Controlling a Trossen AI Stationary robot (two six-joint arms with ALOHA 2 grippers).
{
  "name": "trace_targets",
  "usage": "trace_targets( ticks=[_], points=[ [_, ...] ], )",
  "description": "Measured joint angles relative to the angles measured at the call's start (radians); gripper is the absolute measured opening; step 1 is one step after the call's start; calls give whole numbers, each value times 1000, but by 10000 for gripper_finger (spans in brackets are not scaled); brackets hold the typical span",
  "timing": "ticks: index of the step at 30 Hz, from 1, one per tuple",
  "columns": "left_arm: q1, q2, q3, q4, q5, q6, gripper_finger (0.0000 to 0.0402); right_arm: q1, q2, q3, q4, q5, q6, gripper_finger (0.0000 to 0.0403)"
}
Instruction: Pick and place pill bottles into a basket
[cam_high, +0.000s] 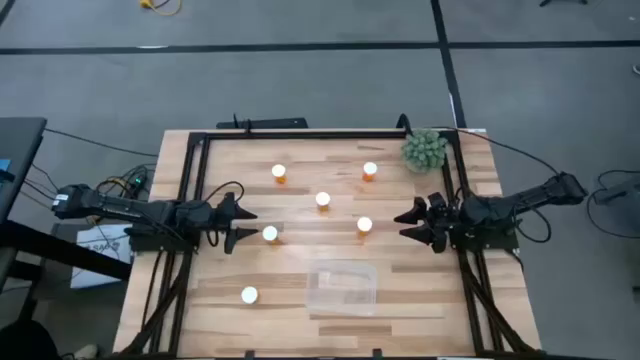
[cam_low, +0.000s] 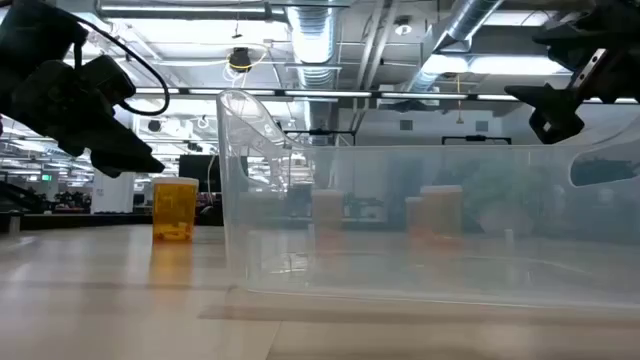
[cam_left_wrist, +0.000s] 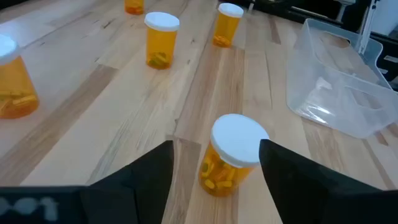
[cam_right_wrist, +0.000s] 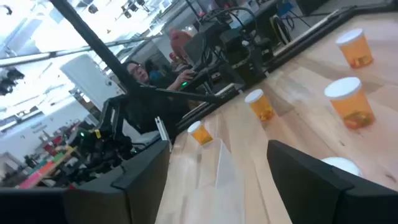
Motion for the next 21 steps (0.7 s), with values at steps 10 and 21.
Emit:
trace_targets(
  ticks=[10, 21],
  points=[
    [0, 0, 0, 0, 0, 0, 226, 1, 90, 89, -67, -37, -154, 265],
    [0, 0, 0, 0, 0, 0, 226, 1, 318, 181, -182, -52, -282, 265]
  ],
)
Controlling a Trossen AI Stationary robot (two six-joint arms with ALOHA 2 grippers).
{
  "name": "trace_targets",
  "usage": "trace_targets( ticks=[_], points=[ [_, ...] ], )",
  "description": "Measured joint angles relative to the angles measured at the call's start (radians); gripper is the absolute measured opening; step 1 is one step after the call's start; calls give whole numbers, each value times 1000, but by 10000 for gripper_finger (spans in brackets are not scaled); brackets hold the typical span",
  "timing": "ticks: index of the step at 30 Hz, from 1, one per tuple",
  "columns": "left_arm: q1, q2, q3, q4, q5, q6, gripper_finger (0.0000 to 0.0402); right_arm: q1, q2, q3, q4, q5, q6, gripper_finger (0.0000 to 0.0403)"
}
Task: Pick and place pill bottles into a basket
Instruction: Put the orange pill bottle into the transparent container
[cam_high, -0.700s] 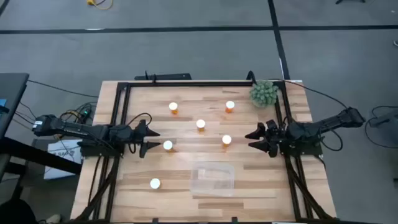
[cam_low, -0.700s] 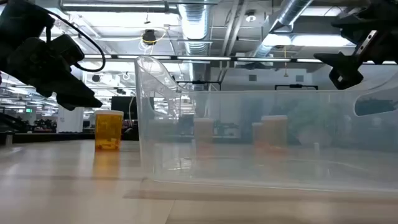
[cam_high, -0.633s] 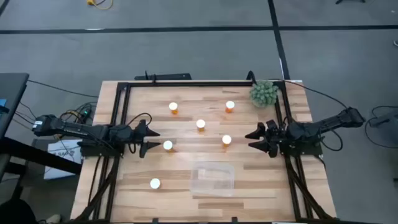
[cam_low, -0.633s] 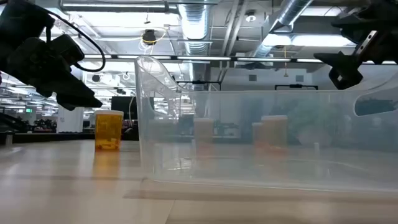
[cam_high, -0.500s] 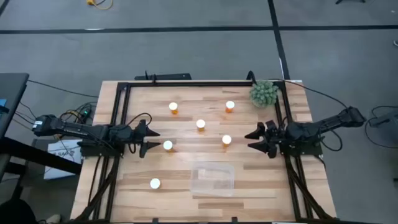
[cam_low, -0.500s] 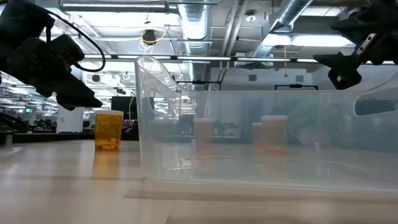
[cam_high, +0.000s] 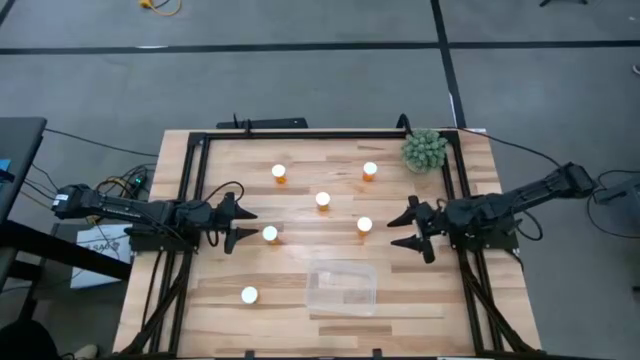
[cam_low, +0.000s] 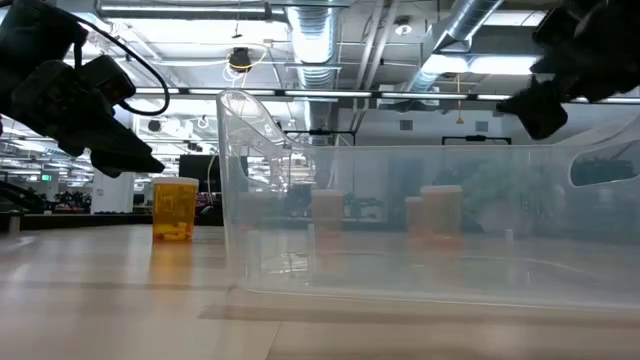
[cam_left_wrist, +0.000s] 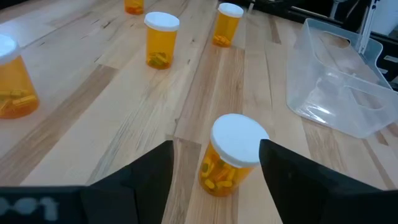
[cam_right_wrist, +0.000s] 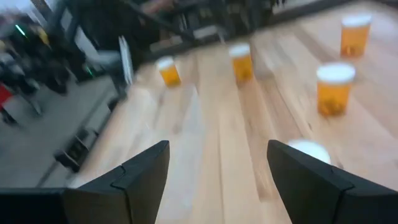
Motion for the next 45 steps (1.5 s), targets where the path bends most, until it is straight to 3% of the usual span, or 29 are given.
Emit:
trace_targets(
  ticks=[4, 11, 18, 32, 45],
  points=[
    [0, 0, 0, 0, 0, 0, 226, 0, 72, 0, -19, 16, -63, 265],
    [0, 0, 0, 0, 0, 0, 226, -2, 207, 0, -16, 147, -149, 265],
    [0, 0, 0, 0, 0, 0, 226, -35, 361, 0, 120, 181, -174, 265],
    [0, 0, 0, 0, 0, 0, 226, -146, 677, 0, 425, 128, -177, 265],
    [0, 0, 0, 0, 0, 0, 226, -247, 772, 3, 569, 2, -200, 265]
  ],
)
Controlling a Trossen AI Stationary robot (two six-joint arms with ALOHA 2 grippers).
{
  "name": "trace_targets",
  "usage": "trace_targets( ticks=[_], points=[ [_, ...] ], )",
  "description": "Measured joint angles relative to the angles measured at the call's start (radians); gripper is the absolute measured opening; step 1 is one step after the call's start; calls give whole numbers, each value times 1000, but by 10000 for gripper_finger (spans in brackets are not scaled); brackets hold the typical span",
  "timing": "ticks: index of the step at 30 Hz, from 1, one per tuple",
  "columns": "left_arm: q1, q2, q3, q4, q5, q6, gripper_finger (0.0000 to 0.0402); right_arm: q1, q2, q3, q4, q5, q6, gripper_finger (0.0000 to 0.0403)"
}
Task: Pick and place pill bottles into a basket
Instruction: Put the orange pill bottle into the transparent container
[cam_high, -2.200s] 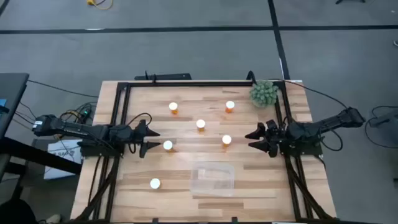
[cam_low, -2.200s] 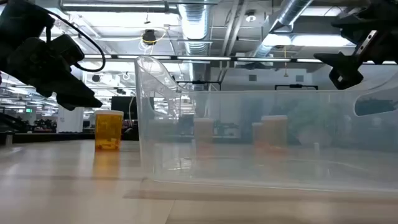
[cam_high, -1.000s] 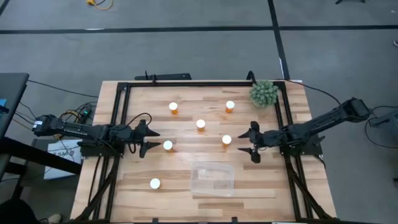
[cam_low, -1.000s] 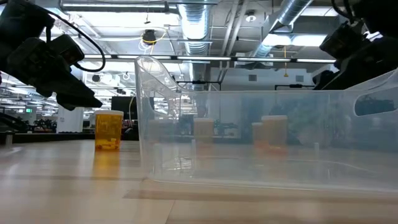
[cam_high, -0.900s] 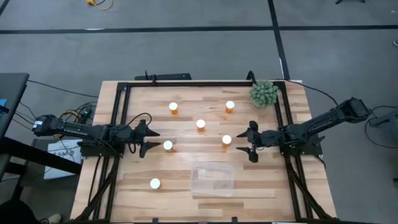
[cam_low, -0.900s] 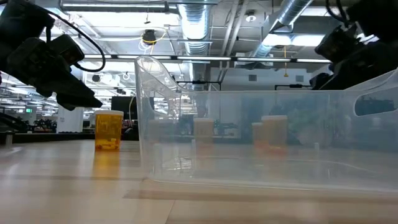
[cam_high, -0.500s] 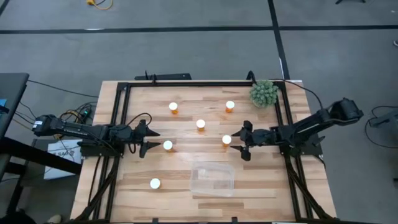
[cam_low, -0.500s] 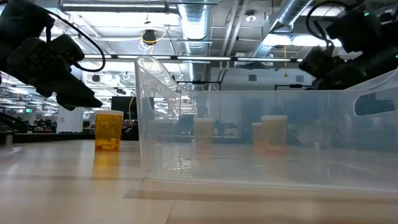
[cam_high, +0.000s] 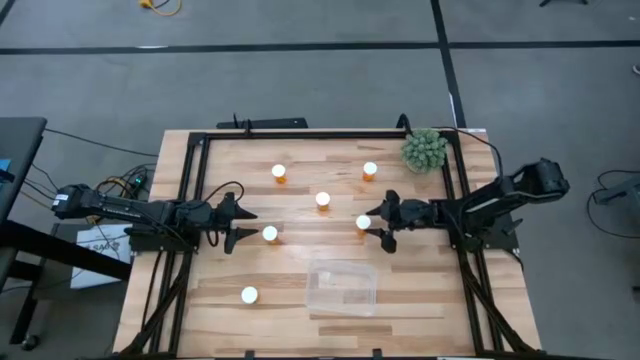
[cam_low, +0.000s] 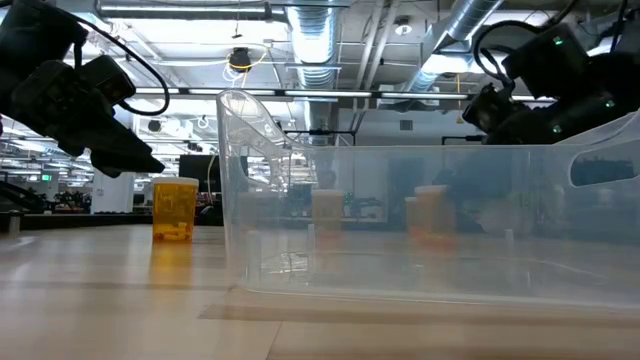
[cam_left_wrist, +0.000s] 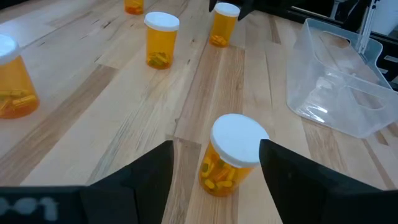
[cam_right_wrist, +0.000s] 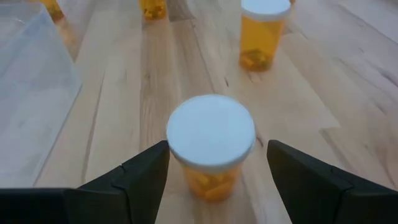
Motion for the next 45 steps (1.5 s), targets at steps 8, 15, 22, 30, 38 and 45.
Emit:
trace_targets(
  ticks=[8, 15, 22, 30, 38, 45],
  points=[
    [0, 0, 0, 0, 0, 0, 226, -38, 0, 36, -2, -81, -27, 265],
    [0, 0, 0, 0, 0, 0, 226, -62, 0, 44, -18, -122, -28, 265],
    [0, 0, 0, 0, 0, 0, 226, -59, 71, 45, -3, -157, -29, 265],
    [0, 0, 0, 0, 0, 0, 226, -55, 131, 72, 13, -161, -51, 254],
    [0, 0, 0, 0, 0, 0, 226, -55, 130, 103, 12, -162, -73, 201],
    [0, 0, 0, 0, 0, 0, 226, -54, 126, 107, 11, -172, -79, 195]
  ],
)
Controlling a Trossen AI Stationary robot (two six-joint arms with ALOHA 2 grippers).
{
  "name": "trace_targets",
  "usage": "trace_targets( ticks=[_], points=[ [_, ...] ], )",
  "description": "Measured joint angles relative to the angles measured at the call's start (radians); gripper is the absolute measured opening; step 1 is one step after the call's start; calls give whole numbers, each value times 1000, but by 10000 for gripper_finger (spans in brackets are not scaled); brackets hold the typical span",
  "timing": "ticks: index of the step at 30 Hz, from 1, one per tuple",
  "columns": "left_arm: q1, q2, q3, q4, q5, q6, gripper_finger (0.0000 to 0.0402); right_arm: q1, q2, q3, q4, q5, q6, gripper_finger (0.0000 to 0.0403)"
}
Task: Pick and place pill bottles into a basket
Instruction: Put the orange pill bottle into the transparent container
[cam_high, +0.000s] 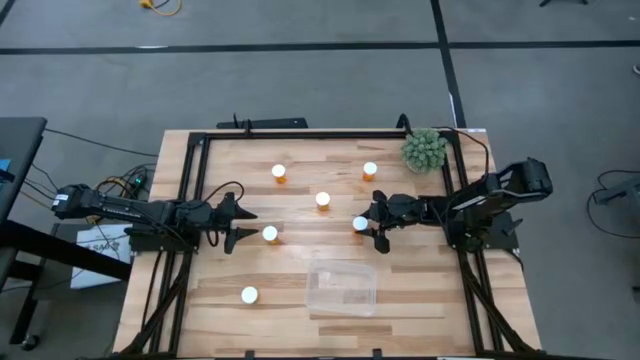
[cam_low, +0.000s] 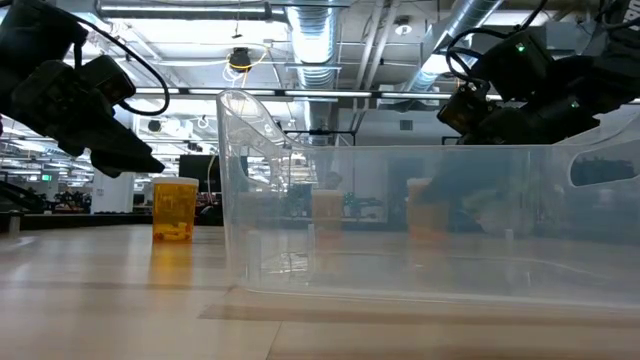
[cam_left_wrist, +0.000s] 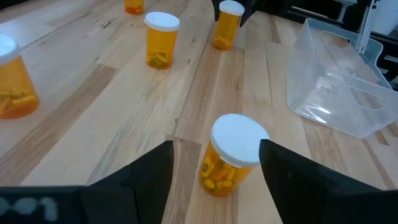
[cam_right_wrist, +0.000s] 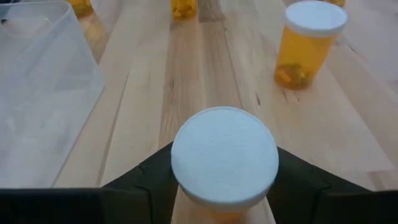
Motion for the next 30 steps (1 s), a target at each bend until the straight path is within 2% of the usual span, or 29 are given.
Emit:
trace_targets(
  ticks=[6, 14, 22, 30],
  points=[
    [0, 0, 0, 0, 0, 0, 226, 0, -65, 19, -34, -16, 0, 198],
    [0, 0, 0, 0, 0, 0, 226, 38, -213, 108, -218, -42, -26, 196],
    [0, 0, 0, 0, 0, 0, 226, 181, -322, 206, -347, -42, 23, 196],
    [0, 0, 0, -1, 0, 0, 226, 329, -305, 241, -362, -32, 97, 198]
  ],
)
